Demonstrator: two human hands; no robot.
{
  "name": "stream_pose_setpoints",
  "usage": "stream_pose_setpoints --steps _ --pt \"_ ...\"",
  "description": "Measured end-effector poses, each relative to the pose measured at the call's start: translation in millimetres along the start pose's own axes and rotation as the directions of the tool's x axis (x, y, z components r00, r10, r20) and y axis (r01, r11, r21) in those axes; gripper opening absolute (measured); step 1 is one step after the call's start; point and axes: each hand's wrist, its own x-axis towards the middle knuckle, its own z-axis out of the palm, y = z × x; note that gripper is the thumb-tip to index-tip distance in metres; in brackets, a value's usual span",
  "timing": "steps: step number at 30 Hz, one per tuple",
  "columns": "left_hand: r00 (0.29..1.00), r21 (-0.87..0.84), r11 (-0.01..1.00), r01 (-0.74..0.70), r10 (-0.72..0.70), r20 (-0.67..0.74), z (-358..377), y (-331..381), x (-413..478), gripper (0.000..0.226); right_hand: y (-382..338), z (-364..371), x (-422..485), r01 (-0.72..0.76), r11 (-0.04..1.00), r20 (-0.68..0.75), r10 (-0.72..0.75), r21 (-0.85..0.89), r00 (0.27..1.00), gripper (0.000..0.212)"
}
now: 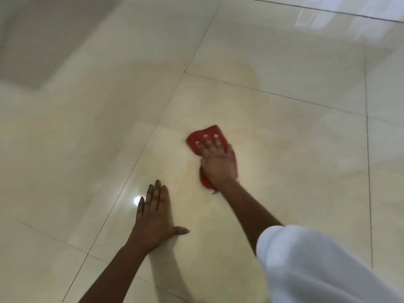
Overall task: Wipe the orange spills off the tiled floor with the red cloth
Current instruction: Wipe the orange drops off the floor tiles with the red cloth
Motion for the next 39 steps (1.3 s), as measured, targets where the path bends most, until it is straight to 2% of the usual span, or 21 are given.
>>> stream_pose_setpoints --steps 4,6,8,10,11,14,16,17,18,20,22,23,24,25,27,28,29,31,34,36,39 --pt "0.994 -0.003 0.995 0.101 -0.101 -0.042 5 -22 -36 0.149 -69 33 -56 0.314 0.949 0.113 -0.312 -0.002 0.943 0.055" --pt "0.992 -0.069 0.99 0.125 -0.127 -0.021 14 -34 -60 0.148 -73 46 -108 0.447 0.893 0.159 -0.435 -0.049 0.887 0.056" --pt "0.993 -0.103 0.988 0.117 -0.117 0.004 23 -37 -78 0.146 -53 51 -164 0.514 0.857 0.181 -0.498 -0.05 0.848 0.055" --pt "0.995 -0.095 0.99 0.1 -0.098 0.028 27 -32 -90 0.141 -16 47 -196 0.524 0.851 0.178 -0.51 -0.039 0.841 0.055" --pt "0.996 -0.089 0.992 0.085 -0.083 0.026 27 -29 -92 0.138 3 42 -193 0.491 0.869 0.148 -0.478 -0.062 0.866 0.056" --pt "1.0 -0.068 0.997 0.024 -0.024 0.002 24 -23 -83 0.133 29 19 -132 0.219 0.968 0.046 -0.215 -0.119 0.975 0.053" --pt "1.0 -0.086 0.996 0.019 -0.02 -0.007 23 -22 -78 0.134 15 8 -77 0.064 0.996 -0.004 -0.064 -0.061 0.998 0.053" --pt "1.0 -0.089 0.996 0.022 -0.023 -0.01 23 -23 -77 0.133 -1 8 -58 0.052 0.998 -0.005 -0.052 -0.048 0.999 0.055" --pt "0.999 -0.095 0.995 0.032 -0.034 -0.018 24 -25 -78 0.135 -21 13 -47 0.08 0.996 0.007 -0.08 -0.05 0.997 0.055" --pt "0.997 -0.125 0.99 0.067 -0.071 -0.022 26 -29 -83 0.14 -60 25 -50 0.236 0.971 0.067 -0.233 -0.044 0.97 0.055" --pt "0.996 -0.127 0.988 0.092 -0.093 -0.006 29 -34 -87 0.145 -77 38 -69 0.449 0.893 0.135 -0.441 -0.032 0.887 0.053" --pt "0.995 -0.121 0.988 0.097 -0.099 -0.007 29 -35 -87 0.147 -74 39 -72 0.506 0.862 0.149 -0.496 -0.036 0.856 0.053" --pt "0.995 -0.117 0.988 0.096 -0.097 -0.007 29 -36 -86 0.147 -68 36 -66 0.509 0.859 0.143 -0.499 -0.048 0.855 0.052" --pt "0.996 -0.118 0.989 0.093 -0.094 -0.005 29 -36 -85 0.147 -62 33 -54 0.453 0.889 0.123 -0.443 -0.067 0.888 0.052" --pt "0.995 -0.127 0.987 0.102 -0.104 -0.009 29 -35 -83 0.147 -56 23 -25 0.268 0.961 0.076 -0.262 -0.074 0.962 0.052" --pt "0.994 -0.129 0.986 0.109 -0.11 -0.002 29 -36 -84 0.146 -59 20 -18 0.209 0.975 0.075 -0.203 -0.073 0.976 0.052" --pt "0.993 -0.128 0.985 0.119 -0.12 0.002 29 -38 -86 0.145 -67 19 -17 0.213 0.974 0.079 -0.208 -0.071 0.975 0.052" --pt "0.989 -0.13 0.981 0.146 -0.148 -0.012 31 -42 -92 0.147 -86 25 -37 0.368 0.928 0.109 -0.36 -0.055 0.926 0.051" --pt "0.981 -0.209 0.961 0.179 -0.19 -0.037 37 -47 -104 0.149 -95 43 -110 0.574 0.818 0.192 -0.571 0.045 0.798 0.05" --pt "0.982 -0.279 0.946 0.167 -0.185 -0.037 39 -44 -113 0.148 -80 54 -161 0.617 0.785 0.205 -0.614 0.059 0.762 0.048" --pt "0.998 -0.219 0.973 0.066 -0.068 -0.004 41 -25 -117 0.147 -30 47 -217 0.614 0.789 0.241 -0.596 -0.002 0.766 0.052"
